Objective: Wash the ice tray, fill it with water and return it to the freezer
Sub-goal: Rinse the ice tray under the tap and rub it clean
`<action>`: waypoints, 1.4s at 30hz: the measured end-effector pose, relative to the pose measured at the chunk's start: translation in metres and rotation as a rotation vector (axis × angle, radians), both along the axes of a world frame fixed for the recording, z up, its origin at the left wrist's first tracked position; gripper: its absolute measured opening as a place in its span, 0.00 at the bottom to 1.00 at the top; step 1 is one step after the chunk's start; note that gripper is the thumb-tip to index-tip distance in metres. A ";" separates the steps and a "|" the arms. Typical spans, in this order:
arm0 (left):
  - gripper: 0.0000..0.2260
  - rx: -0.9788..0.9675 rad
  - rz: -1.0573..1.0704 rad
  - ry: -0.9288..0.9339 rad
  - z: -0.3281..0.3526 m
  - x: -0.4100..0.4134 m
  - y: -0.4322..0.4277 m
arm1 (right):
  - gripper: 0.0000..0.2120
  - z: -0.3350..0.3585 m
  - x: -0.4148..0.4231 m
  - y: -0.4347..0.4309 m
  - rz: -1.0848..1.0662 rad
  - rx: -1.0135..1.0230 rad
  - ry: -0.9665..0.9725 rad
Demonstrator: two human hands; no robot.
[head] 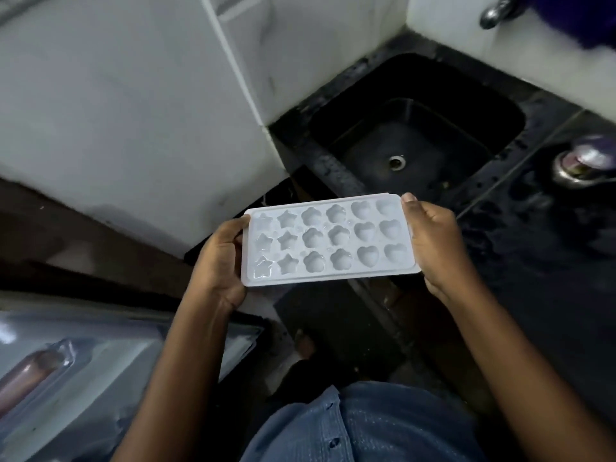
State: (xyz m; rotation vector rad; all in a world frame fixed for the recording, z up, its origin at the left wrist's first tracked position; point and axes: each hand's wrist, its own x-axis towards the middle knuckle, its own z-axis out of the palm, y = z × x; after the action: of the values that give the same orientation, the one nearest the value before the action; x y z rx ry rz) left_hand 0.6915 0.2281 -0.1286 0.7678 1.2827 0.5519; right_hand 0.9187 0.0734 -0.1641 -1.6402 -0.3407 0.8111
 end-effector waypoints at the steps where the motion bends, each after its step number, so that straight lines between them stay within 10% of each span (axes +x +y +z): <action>1: 0.19 -0.006 -0.033 0.001 0.000 0.013 0.005 | 0.23 -0.001 0.007 -0.003 -0.037 0.002 0.008; 24: 0.22 0.008 -0.805 -0.041 -0.003 0.284 0.214 | 0.23 -0.002 0.107 0.087 -0.779 -0.049 0.028; 42: 0.17 0.243 -0.958 0.008 -0.034 0.379 0.268 | 0.14 -0.038 0.193 0.132 -0.723 -0.276 -0.131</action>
State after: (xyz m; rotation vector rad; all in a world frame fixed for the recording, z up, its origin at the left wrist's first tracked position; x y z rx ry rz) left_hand 1.0707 0.4965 -0.1628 1.4564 0.7211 -0.0841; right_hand 1.1114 0.2058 -0.2019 -1.8948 0.2866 0.2042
